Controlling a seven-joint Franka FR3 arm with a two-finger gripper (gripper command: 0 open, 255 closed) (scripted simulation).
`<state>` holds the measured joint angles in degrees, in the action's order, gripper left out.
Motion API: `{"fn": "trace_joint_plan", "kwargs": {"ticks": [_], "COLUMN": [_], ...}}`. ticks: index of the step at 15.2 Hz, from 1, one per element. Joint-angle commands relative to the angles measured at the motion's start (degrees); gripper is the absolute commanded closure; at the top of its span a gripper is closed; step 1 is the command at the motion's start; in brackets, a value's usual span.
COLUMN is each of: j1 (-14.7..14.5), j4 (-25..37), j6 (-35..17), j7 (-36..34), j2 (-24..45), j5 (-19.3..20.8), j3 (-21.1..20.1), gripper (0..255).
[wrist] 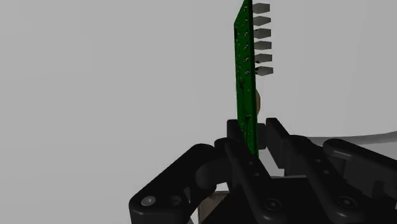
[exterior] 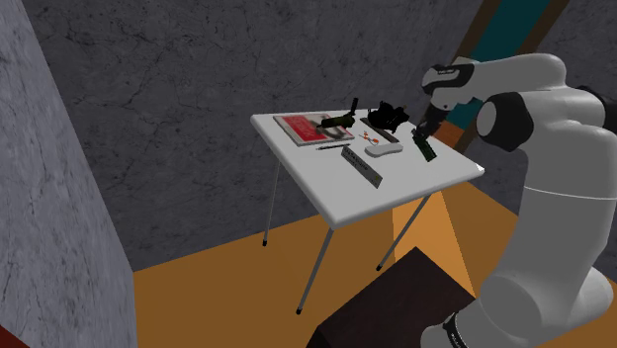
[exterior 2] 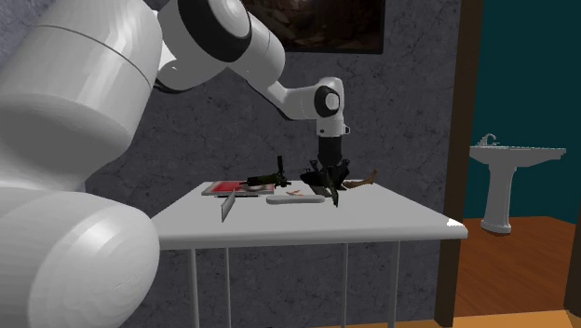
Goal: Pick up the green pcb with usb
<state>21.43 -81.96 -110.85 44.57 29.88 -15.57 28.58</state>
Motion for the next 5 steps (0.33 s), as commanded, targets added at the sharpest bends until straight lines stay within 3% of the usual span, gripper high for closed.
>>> {"fn": "trace_joint_plan", "kwargs": {"ticks": [1,5], "j1": [0.07,0.18], "j4": [1.10,2.42], "j6": [1.47,2.98], "j7": [-0.16,-0.35], "j2": [-0.40,-0.65], "j5": [0.25,0.43], "j3": [0.15,0.26], "gripper": [255,255]}}
